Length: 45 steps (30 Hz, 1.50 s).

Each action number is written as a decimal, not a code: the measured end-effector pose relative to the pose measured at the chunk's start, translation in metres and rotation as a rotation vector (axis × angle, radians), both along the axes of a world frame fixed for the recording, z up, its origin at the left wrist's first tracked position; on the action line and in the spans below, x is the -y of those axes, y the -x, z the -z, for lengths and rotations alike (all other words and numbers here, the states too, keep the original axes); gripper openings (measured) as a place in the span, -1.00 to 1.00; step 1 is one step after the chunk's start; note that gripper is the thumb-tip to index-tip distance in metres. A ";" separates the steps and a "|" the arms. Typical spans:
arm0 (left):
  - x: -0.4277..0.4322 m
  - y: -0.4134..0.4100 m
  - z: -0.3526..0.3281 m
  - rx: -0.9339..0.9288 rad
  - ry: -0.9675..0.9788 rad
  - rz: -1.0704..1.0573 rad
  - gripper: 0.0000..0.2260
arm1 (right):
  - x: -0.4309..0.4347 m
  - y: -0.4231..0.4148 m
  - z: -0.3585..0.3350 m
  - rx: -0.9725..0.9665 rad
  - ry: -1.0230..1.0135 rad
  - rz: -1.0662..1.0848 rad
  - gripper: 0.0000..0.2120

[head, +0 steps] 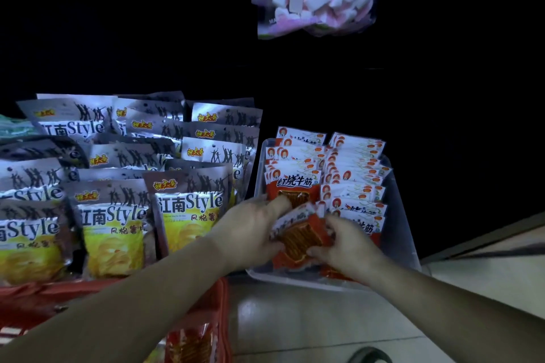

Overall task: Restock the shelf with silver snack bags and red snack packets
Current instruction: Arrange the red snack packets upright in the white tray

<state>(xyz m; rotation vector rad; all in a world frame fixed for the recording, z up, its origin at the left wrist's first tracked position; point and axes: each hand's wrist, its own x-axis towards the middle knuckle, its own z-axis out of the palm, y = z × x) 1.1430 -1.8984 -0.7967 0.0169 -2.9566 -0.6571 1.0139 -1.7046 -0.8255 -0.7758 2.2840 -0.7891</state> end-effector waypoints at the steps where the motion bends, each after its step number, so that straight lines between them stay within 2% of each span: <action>1: -0.003 -0.005 0.002 0.008 -0.033 -0.023 -0.51 | -0.001 -0.002 0.005 -0.054 -0.005 -0.025 -0.57; 3: -0.010 -0.011 0.012 0.017 0.026 -0.038 -0.34 | -0.002 -0.003 0.009 -0.097 -0.054 -0.095 -0.42; 4: -0.013 -0.011 0.017 0.029 0.082 -0.039 -0.32 | -0.003 -0.002 0.010 -0.102 -0.096 -0.125 -0.36; 6: -0.015 -0.006 0.021 0.063 0.121 -0.034 -0.47 | -0.005 0.004 0.006 -0.020 -0.151 -0.162 -0.32; 8: -0.012 0.001 0.013 0.113 0.086 0.045 -0.68 | -0.006 0.018 -0.003 0.146 -0.192 -0.223 -0.34; 11: -0.007 0.005 -0.008 0.301 -0.026 0.191 -0.83 | -0.003 0.033 -0.019 0.270 -0.296 -0.322 -0.24; 16: -0.011 -0.006 -0.025 0.481 -0.363 0.117 -0.55 | -0.001 0.019 -0.021 0.555 -0.190 -0.116 -0.37; 19: -0.017 -0.013 -0.017 0.410 -0.268 0.147 -0.52 | 0.001 0.007 -0.022 0.795 -0.068 0.128 -0.58; 21: -0.021 -0.015 -0.013 0.328 -0.183 0.183 -0.53 | 0.000 0.004 -0.022 0.803 -0.045 0.175 -0.76; 23: -0.024 -0.016 -0.014 0.315 -0.148 0.165 -0.47 | -0.003 0.006 -0.020 0.682 -0.094 0.143 -0.77; 25: -0.026 -0.013 -0.019 0.317 -0.142 0.110 -0.30 | -0.004 0.009 -0.022 0.538 -0.152 0.094 -0.67; 27: -0.025 -0.012 -0.017 0.344 -0.171 0.041 -0.27 | -0.001 0.010 -0.028 0.526 -0.164 0.080 -0.58; 30: -0.030 -0.012 -0.010 0.300 -0.072 0.049 -0.52 | 0.003 0.009 -0.036 0.599 -0.203 0.060 -0.48; 32: -0.038 -0.010 -0.012 0.347 -0.054 0.031 -0.59 | 0.005 0.009 -0.039 0.537 -0.242 0.020 -0.50; 34: -0.039 -0.003 -0.019 0.441 -0.135 0.003 -0.63 | 0.011 0.015 -0.041 0.268 -0.194 -0.022 -0.56; 36: -0.033 0.006 -0.028 0.471 -0.263 -0.039 -0.80 | 0.019 0.025 -0.045 -0.026 -0.043 -0.043 -0.74; 37: -0.028 0.010 -0.033 0.476 -0.350 -0.072 -0.81 | 0.025 0.030 -0.048 -0.109 0.047 -0.018 -0.85; 38: -0.023 0.014 -0.038 0.487 -0.444 -0.110 -0.74 | 0.030 0.033 -0.050 -0.165 0.111 0.014 -0.92; 39: -0.017 0.016 -0.041 0.477 -0.509 -0.141 -0.70 | 0.036 0.037 -0.050 -0.218 0.138 0.040 -0.90; 42: -0.007 0.023 -0.038 0.360 -0.341 -0.157 -0.80 | 0.053 0.046 -0.045 -0.411 0.001 -0.004 -0.59; 45: -0.002 0.025 -0.026 0.252 -0.341 -0.243 -0.88 | 0.067 0.053 -0.041 -0.442 -0.146 -0.030 -0.52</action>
